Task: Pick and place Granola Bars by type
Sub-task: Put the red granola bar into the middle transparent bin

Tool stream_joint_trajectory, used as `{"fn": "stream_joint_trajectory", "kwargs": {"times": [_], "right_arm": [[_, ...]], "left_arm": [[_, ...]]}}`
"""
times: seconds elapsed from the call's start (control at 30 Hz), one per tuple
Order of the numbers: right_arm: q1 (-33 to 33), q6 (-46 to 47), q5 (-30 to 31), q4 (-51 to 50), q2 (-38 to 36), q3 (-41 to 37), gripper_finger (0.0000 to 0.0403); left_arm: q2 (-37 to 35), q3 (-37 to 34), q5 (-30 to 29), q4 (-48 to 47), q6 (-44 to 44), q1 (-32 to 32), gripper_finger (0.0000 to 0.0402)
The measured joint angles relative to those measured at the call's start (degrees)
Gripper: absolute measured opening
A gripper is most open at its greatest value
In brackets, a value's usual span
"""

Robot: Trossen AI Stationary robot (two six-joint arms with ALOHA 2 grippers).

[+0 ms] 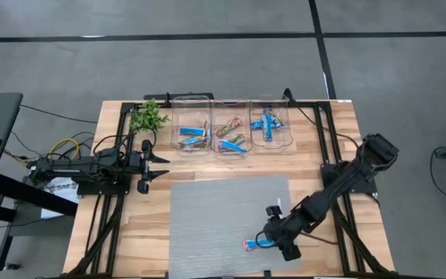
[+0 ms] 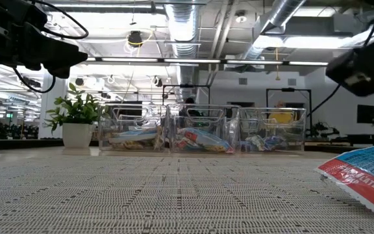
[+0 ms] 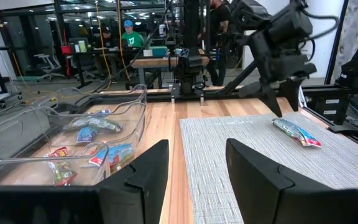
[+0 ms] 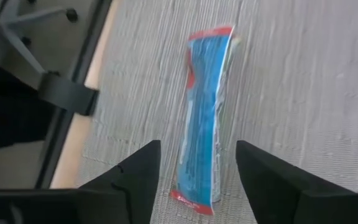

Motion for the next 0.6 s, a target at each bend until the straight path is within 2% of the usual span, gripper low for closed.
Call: {"fn": "stream_joint_trajectory", "kwargs": {"times": [0.3, 0.6], "right_arm": [[0.5, 0.0, 0.0, -0.1, 4.6, 0.2, 0.023], [0.1, -0.2, 0.0, -0.1, 7.4, 0.3, 0.0212]], "left_arm": [[0.0, 0.0, 0.0, 0.0, 0.0, 0.0, 0.0155], [0.0, 0.0, 0.0, 0.0, 0.0, 0.0, 0.0155]]}}
